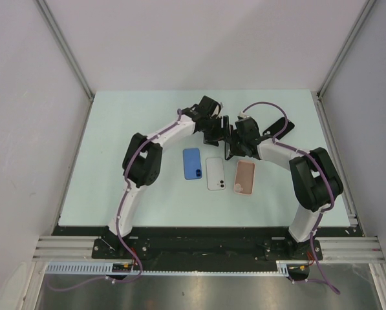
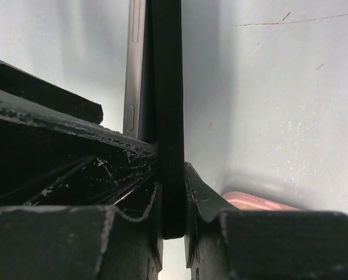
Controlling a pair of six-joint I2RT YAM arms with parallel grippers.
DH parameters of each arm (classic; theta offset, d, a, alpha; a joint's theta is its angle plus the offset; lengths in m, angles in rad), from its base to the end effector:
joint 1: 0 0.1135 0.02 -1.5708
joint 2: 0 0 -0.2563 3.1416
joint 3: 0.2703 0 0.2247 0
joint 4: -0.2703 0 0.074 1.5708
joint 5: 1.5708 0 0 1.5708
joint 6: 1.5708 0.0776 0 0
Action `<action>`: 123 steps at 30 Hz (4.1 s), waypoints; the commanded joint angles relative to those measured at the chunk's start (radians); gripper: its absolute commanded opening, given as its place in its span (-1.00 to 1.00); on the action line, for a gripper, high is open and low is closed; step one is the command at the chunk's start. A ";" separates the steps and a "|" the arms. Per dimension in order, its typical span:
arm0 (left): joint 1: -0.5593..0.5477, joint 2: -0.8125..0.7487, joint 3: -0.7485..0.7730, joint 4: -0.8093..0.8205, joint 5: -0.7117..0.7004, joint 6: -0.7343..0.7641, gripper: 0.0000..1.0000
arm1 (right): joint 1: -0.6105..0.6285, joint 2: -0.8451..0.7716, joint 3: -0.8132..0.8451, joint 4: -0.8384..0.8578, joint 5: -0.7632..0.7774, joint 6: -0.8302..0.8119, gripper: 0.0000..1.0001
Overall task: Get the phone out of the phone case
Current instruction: Remove the phone case from the phone, then place the phone case at the center of the board, then place the phone at the center of the board, then reset both arms
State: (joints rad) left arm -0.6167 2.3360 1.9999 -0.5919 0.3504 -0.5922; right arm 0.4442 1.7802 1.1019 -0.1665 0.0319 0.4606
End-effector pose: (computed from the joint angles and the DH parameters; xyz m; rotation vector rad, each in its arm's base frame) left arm 0.4005 -0.3166 0.1660 0.1898 2.6642 -0.8929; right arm 0.3443 0.1611 0.1617 0.0349 2.4495 0.3716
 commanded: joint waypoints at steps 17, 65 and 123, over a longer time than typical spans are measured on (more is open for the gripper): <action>-0.061 0.077 0.132 -0.204 -0.347 0.084 -0.18 | 0.047 -0.030 0.039 0.082 0.020 0.032 -1.00; 0.196 -0.072 -0.208 0.627 0.252 -0.211 -0.96 | -0.329 0.133 0.045 0.384 -0.391 0.233 -0.51; 0.060 -1.299 -1.231 0.073 -0.292 0.086 0.99 | -0.081 -0.938 -0.422 -0.535 0.332 0.233 0.95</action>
State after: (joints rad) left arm -0.5507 1.0622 0.7631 -0.5209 0.0402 -0.5049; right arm 0.3592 0.8570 0.6811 -0.7029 0.3317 0.6750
